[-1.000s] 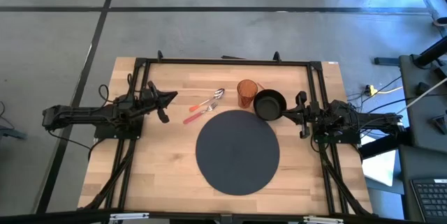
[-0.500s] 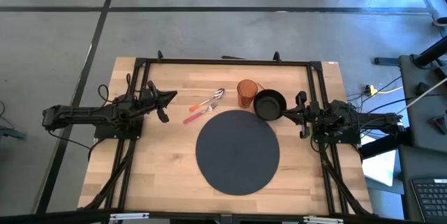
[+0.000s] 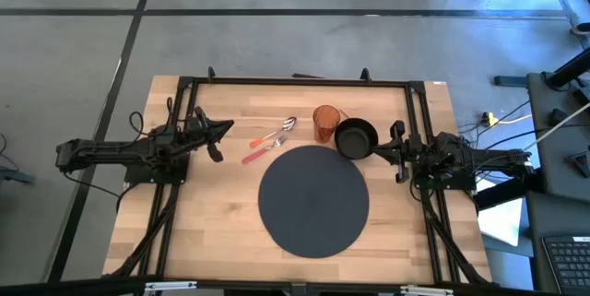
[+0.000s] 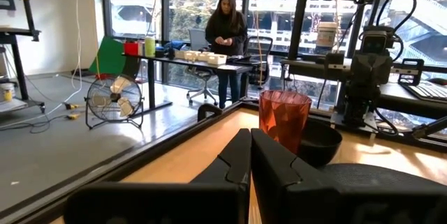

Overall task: Pick & Place Utensil
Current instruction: Put the black bowl in the center of the black table mat

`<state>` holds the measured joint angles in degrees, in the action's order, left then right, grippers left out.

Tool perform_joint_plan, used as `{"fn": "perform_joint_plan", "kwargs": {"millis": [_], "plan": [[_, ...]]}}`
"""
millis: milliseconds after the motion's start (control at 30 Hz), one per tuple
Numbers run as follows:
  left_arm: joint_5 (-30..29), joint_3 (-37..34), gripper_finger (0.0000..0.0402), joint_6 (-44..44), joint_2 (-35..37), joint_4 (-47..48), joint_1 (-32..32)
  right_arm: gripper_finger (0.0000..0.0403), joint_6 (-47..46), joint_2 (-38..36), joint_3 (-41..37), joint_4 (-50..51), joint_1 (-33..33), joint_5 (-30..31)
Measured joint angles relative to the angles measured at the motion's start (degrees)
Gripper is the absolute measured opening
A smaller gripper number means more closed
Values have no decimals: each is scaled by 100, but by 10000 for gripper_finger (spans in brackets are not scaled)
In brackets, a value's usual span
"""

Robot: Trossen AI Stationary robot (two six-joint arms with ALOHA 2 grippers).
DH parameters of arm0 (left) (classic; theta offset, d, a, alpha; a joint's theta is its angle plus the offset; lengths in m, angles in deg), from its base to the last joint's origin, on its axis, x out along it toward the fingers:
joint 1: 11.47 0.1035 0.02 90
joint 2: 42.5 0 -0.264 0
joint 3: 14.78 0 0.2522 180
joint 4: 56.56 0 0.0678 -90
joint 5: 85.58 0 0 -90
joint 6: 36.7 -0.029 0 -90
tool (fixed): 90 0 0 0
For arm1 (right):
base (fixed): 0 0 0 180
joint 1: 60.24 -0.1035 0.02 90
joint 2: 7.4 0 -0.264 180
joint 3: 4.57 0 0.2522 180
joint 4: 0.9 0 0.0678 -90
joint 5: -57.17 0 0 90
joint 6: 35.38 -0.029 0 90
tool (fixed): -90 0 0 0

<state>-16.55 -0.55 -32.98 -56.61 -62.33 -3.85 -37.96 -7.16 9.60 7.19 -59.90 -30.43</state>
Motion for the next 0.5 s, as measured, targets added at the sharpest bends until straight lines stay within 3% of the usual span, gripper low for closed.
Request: {"fn": "perform_joint_plan", "kwargs": {"millis": [500], "plan": [[-315,0,4,-1,0,0,0,21,1,1,0,0,0,0]]}}
